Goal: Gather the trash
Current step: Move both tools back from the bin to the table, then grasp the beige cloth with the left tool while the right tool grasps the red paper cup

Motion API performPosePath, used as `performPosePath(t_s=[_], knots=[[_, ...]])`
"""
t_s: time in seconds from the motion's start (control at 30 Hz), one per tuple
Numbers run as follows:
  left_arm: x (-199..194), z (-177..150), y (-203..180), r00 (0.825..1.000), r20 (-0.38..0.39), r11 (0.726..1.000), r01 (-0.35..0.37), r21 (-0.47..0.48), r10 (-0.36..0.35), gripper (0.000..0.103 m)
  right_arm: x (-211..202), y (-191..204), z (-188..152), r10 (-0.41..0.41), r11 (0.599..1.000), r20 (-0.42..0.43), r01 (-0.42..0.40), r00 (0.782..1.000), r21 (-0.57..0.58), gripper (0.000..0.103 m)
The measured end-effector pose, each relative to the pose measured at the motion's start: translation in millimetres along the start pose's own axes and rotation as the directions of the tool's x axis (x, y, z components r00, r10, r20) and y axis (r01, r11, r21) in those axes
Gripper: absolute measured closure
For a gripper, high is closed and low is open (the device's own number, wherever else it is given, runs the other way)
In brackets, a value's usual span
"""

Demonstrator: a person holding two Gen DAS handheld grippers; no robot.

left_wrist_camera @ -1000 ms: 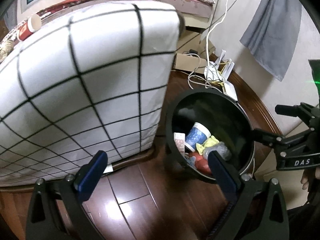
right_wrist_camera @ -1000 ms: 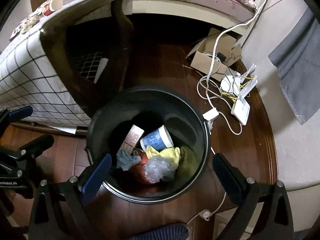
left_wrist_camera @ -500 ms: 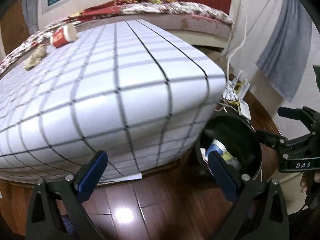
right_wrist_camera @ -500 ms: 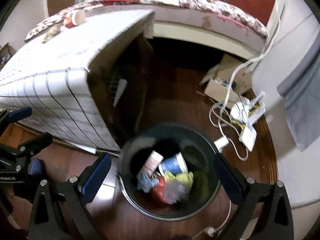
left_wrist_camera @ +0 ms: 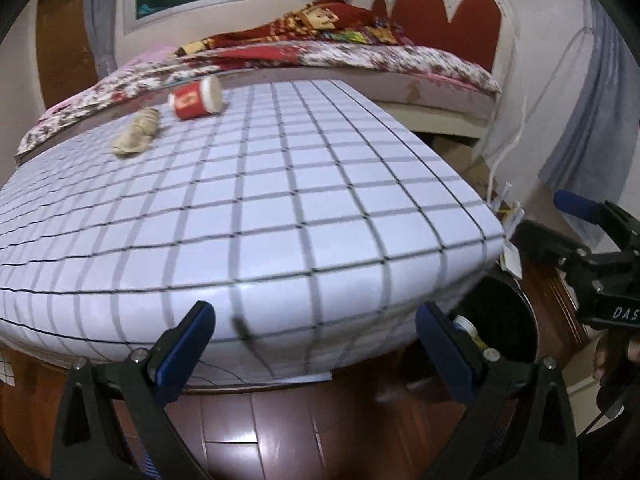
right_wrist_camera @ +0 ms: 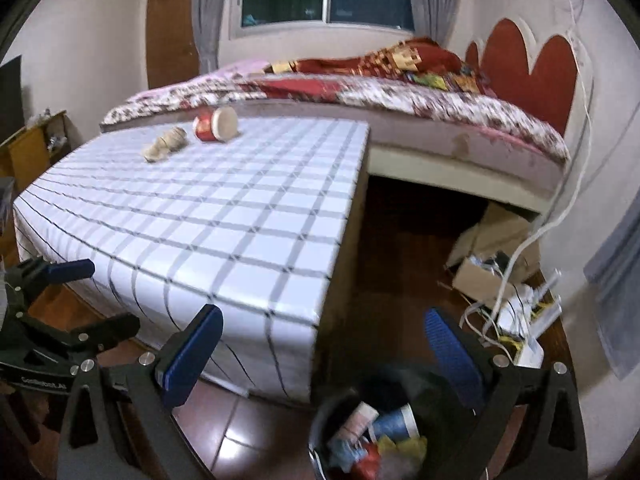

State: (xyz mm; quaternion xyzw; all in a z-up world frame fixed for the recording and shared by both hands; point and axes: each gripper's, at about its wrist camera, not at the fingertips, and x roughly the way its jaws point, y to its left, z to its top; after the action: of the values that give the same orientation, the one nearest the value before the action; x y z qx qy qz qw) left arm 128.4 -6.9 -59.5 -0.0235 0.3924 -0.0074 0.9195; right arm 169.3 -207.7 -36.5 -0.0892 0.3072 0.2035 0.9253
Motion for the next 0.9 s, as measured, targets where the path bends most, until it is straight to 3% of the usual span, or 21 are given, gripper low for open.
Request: performPosePath(t_s=[0.23, 0.4, 0.57, 0.63, 0.73, 0.9], knots=[[-5.8, 17.6, 56.7, 0.995, 0.038, 0.995, -0.087, -0.046, 0.089, 0.002, 3.7, 25.2, 18.6, 0.012, 1.0, 0.075, -0.01, 0.997, -0.018, 0.001], [-6.7, 36.9, 105.2, 0.985, 0.061, 0.984, -0.158, -0.088, 0.163, 0.002, 14.7, 38.2, 36.6, 0.031, 0.999, 0.062, -0.03, 0.998, -0.014, 0.001], [-1.9, 65.8, 140.3, 0.98, 0.086, 0.978, -0.168, -0.122, 0.179, 0.002, 37.6, 57.3, 69.6, 0.111, 0.994, 0.075, -0.112, 0.991, 0.001, 0.001], [5.5, 77.8, 152.9, 0.976, 0.088, 0.974, -0.189, -0.126, 0.201, 0.002, 47.2, 67.7, 85.0, 0.131, 0.991, 0.125, -0.13, 0.983, -0.015, 0.001], [22.2, 91.7, 173.3, 0.977, 0.068, 0.971, -0.19, -0.145, 0.202, 0.003, 76.1, 79.2, 113.7, 0.127, 0.992, 0.049, -0.126, 0.991, -0.016, 0.001], [52.0, 111.8, 204.9, 0.982, 0.05, 0.969, -0.174, -0.173, 0.185, 0.016, 120.9, 81.0, 149.8, 0.18, 0.982, 0.0, -0.179, 0.984, 0.061, 0.001]])
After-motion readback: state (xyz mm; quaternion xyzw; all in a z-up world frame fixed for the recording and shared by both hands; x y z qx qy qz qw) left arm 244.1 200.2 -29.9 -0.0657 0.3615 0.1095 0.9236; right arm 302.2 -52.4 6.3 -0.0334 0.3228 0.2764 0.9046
